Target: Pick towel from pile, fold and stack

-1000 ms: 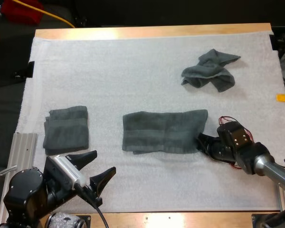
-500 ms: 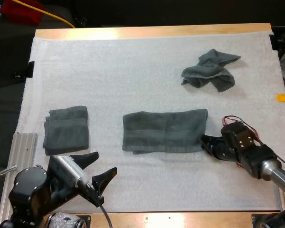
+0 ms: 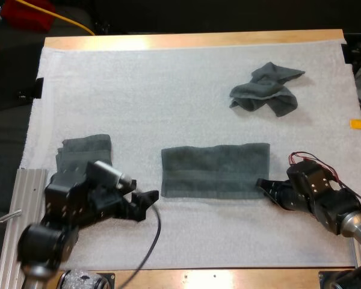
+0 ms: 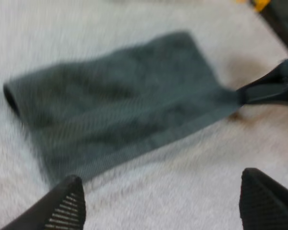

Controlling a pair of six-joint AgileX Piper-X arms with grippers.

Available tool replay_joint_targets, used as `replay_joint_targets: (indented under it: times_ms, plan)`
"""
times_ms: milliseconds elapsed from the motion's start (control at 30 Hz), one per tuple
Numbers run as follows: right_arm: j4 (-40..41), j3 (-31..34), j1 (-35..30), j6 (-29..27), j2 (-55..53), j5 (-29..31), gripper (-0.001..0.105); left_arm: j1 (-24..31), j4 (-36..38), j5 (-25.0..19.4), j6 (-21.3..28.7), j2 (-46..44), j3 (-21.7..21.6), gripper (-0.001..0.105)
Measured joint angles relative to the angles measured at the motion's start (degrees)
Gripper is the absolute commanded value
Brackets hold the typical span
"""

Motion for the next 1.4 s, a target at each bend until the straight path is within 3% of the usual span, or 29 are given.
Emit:
replay_joint_targets:
  times_ms: [367,733,1000,1233,1400]
  plan:
    - [6.3,0.0,2.4,-2.1,0.0,-4.3,0.001,0.0,-0.4,5.3,0.1,17.0,0.5,0.065]
    - [12.9,0.0,4.5,-4.1,-0.8,-3.8,0.001,0.0,-0.4,5.3,1.4,20.0,1.0,0.065]
    - [13.6,0.0,4.5,-4.3,-4.5,-0.8,0.001,-0.4,-4.7,5.4,1.3,26.7,1.0,0.065]
    - [13.6,0.0,4.5,-4.3,-4.6,-0.9,0.001,-6.2,-10.5,5.4,1.3,33.5,1.0,0.065]
    - [13.6,0.0,4.5,-4.3,-4.6,-0.9,0.001,-8.6,-14.1,0.9,-0.5,37.4,1.0,0.065]
